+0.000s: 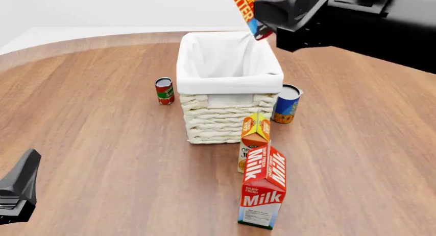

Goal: Pick up the butter and put it in the basket.

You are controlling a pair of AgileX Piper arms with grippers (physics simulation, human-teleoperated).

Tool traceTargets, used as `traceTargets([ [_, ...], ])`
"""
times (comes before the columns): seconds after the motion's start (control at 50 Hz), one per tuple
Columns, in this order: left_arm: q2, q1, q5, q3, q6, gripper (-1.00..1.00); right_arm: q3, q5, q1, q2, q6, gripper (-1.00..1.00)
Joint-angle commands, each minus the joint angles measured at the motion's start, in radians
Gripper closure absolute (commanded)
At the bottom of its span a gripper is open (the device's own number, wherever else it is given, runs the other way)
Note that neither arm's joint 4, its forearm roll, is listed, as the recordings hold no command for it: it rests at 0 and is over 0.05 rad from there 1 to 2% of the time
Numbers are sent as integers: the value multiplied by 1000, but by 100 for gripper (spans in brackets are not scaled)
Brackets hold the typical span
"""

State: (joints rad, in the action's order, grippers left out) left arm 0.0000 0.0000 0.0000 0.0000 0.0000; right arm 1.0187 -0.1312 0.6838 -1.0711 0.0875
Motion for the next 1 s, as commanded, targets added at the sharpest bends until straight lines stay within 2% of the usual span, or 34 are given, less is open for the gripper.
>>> traceTargets([
  [0.02, 0, 0, 0, 0, 0, -100, 163, -53, 27, -103, -33, 100],
  [0.12, 0, 0, 0, 0, 0, -100, 216, -72, 35, -150, -12, 100],
  [0.2, 0, 0, 0, 0, 0, -100, 270, -92, 12, -207, 7, 100],
  [0.38, 0, 0, 0, 0, 0, -100, 377, -153, -45, -324, 13, 100],
  [0.52, 0, 0, 0, 0, 0, -100, 328, -106, -71, -377, 61, 100],
  [0.72, 0, 0, 0, 0, 0, -100, 313, -89, -86, -436, 90, 100],
  [1.0, 0, 0, 0, 0, 0, -100, 334, -65, -116, -491, 90, 100],
])
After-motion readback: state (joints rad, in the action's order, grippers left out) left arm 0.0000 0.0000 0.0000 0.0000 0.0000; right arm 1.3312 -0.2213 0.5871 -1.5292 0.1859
